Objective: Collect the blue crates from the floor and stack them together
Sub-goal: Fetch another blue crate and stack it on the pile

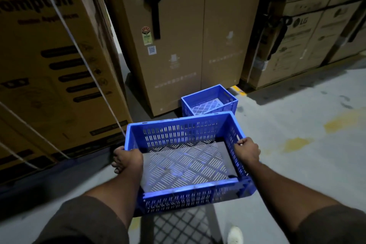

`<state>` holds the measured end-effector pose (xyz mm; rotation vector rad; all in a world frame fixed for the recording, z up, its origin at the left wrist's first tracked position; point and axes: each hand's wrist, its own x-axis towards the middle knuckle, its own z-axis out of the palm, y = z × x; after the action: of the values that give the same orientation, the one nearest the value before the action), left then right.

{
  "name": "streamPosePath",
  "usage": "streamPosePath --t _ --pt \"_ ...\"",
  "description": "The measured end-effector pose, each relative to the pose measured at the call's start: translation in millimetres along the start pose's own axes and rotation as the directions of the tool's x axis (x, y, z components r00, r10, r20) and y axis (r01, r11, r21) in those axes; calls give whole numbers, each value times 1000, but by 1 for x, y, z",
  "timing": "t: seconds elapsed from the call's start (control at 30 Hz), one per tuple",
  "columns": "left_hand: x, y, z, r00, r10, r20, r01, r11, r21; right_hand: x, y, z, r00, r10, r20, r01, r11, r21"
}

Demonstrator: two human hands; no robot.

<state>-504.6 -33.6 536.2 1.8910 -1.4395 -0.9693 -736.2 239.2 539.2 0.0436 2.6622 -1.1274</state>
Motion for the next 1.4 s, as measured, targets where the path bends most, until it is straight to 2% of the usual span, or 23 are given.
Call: streamPosePath --t 0.37,0.6,0.83,1.07,1.23,1.3,1.4 --pt "-20 124 159 998 -43 -42 43 999 3 213 -48 -32 996 -30 80 34 998 -49" --pt "17 187 271 995 -96 -15 95 995 -19 346 -88 -13 993 -17 113 26 997 -76" --pt "83 221 376 991 -132 -21 132 991 2 463 -147 47 988 -23 150 42 991 -126" --pt "172 246 464 984 -177 -8 177 981 72 564 -198 118 967 -95 237 139 974 -180" --pt "204 251 530 982 -185 -48 191 960 206 646 -200 186 936 -154 318 241 936 -256" --pt "213 244 556 969 -240 -65 248 934 256 677 -192 217 914 -180 364 290 917 -274" --pt "229 221 598 958 -277 -77 287 927 240 719 -184 254 882 -219 418 349 898 -267"
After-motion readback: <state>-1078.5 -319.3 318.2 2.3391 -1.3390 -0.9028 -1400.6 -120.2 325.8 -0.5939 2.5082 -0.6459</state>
